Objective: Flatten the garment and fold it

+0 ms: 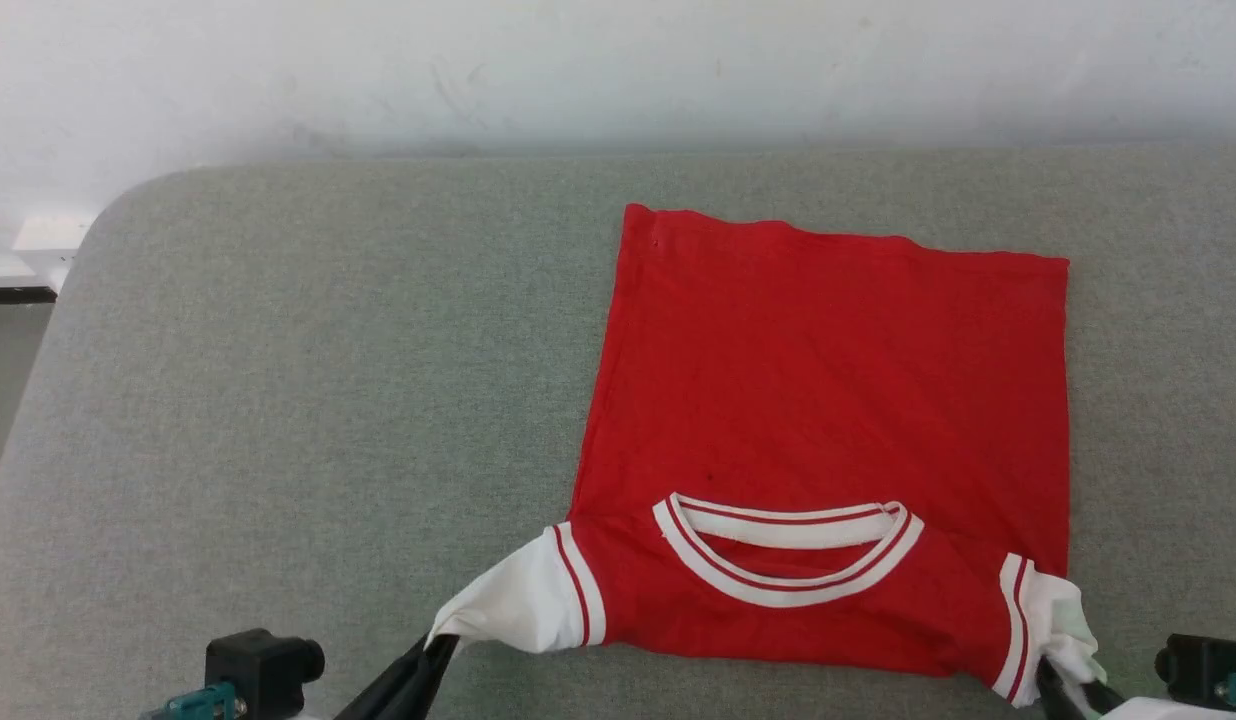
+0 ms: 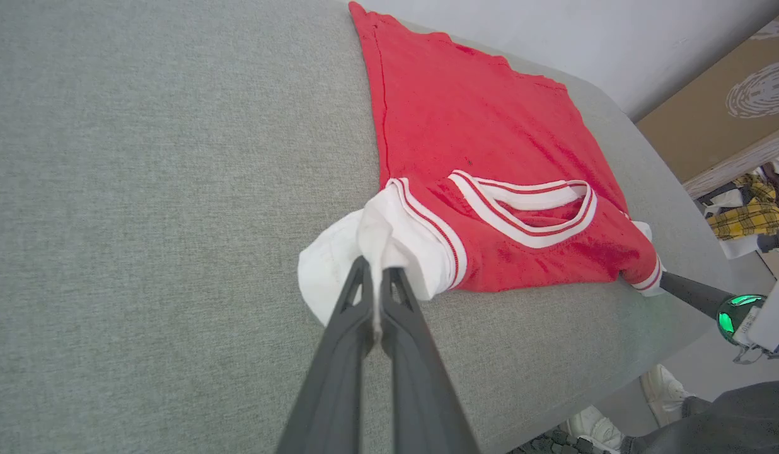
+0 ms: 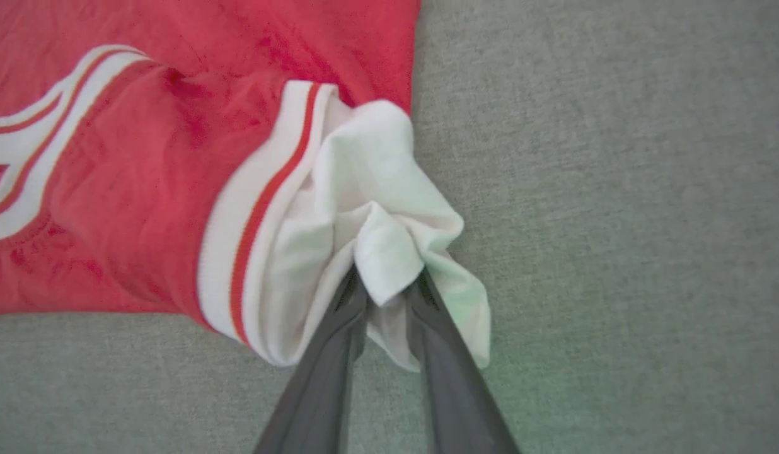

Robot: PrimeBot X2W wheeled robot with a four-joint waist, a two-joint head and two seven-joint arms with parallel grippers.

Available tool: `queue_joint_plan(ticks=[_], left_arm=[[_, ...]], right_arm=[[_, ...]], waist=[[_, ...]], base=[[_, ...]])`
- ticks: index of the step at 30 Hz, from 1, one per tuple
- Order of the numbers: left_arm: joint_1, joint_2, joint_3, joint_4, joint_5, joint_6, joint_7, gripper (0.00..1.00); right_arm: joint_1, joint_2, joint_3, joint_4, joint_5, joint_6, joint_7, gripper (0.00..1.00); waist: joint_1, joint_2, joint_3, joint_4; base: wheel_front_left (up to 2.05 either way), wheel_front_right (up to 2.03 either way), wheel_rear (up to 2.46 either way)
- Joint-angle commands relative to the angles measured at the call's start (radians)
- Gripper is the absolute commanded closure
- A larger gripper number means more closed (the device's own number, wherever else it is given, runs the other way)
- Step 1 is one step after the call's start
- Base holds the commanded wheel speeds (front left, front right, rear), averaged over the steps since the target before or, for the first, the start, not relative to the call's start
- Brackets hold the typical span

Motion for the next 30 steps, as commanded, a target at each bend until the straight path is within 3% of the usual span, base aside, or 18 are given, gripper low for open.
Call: queue_joint_plan(ticks=[1,7,10,13,17,23,30], left_arm=[[-0.007,-0.007,-0.003,0.003,0.000,-0.011,-0.008,1.00],[0.006,-0.007,0.002,-0.007,0.000,-0.010,-0.026,1.00],[0.005,0.001,0.009,-0.021,0.007,-0.007,-0.033,1.00],[-0.006,0.005,0.016,-0.042,0.014,-0.009,-0.039,1.00],[-0.031,0.017,0.022,-0.070,0.028,-0.014,-0.040,1.00],[-0.082,0.029,0.027,-0.109,0.045,-0.029,-0.037,1.00],[-0.146,0.036,0.031,-0.131,0.061,-0.048,-0.032,1.00]], right_arm=[[0.010,0.002,-0.006,-0.016,0.013,-0.002,0.023,0.00],[0.053,0.002,-0.064,-0.342,0.081,-0.002,0.173,0.00],[-0.013,-0.020,-0.117,-0.492,0.080,-0.002,0.253,0.00],[-0.132,-0.064,-0.142,-0.563,0.042,-0.002,0.317,0.00],[-0.343,-0.073,-0.143,-0.525,0.021,-0.002,0.378,0.00],[-0.681,-0.058,-0.188,-0.316,-0.047,-0.002,0.447,0.00],[-0.905,-0.071,-0.239,-0.142,-0.094,-0.002,0.537,0.00]], waist=[[0.0000,0.0000,-0.009,0.002],[0.0000,0.0000,-0.008,-0.003],[0.0000,0.0000,0.011,-0.005],[0.0000,0.0000,0.042,-0.004],[0.0000,0.0000,0.103,-0.008],[0.0000,0.0000,0.207,-0.010],[0.0000,0.0000,0.336,-0.003]], base=[[0.00,0.00,0.00],[0.00,0.00,0.00],[0.00,0.00,0.00],[0.00,0.00,0.00],[0.00,0.00,0.00],[0.00,0.00,0.00],[0.00,0.00,0.00]])
